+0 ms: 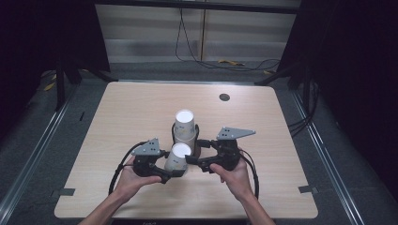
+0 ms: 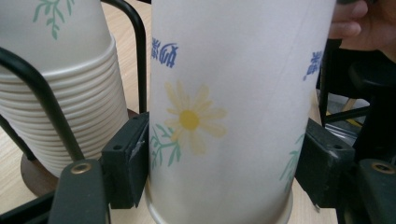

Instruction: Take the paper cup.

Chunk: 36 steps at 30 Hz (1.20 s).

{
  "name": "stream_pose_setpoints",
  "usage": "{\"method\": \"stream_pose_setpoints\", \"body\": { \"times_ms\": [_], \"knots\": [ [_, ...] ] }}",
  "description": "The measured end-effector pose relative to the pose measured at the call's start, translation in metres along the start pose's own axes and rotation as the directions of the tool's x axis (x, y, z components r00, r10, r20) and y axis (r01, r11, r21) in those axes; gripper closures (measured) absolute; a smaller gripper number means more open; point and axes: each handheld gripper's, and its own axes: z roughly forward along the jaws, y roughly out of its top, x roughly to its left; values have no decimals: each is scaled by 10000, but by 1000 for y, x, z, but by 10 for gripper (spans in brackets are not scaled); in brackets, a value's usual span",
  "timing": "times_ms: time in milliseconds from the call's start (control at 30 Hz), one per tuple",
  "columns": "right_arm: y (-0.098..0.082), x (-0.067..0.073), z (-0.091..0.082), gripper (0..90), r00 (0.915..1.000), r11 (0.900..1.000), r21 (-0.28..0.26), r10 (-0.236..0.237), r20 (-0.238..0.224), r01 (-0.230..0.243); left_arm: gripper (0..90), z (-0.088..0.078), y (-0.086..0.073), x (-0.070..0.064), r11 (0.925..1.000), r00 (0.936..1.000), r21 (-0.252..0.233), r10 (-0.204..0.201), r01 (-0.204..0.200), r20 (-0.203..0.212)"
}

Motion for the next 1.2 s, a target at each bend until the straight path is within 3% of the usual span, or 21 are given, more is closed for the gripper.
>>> {"method": "stream_pose_setpoints", "body": {
  "times_ms": [233, 400, 733, 900, 1000, 1100, 1200],
  "knots": [
    [0, -3, -7, 239, 10000, 9999, 147, -5, 16, 5, 289, -7, 0, 3, 9998, 9998, 48, -175, 176, -73],
    [-1, -3, -6, 244, 9997, 9985, 527, -166, 161, 158, 289, -9, 4, 3, 9992, 10000, 401, -27, 30, -82],
    [-5, -7, -6, 269, 9987, 9921, 1223, -344, 374, 296, 293, -13, 4, 7, 9977, 9996, 634, -242, 248, -109],
    [-8, -9, -5, 276, 9970, 9856, 1651, -476, 603, 370, 293, -14, 7, 6, 9941, 9996, 1078, -92, 119, -255],
    [-10, -8, -5, 282, 9927, 9808, 1875, -724, 966, 533, 294, -14, 9, 5, 9929, 9996, 1186, -5, 39, -284],
    [-12, -9, -4, 303, 9930, 9738, 2204, -765, 899, 551, 294, -14, 10, 4, 9880, 9992, 1534, 215, -160, -343],
    [-13, -10, -4, 293, 9938, 9647, 2556, -843, 730, 631, 291, -13, 8, 5, 9853, 9987, 1707, 172, -89, -472]
  ]
}}
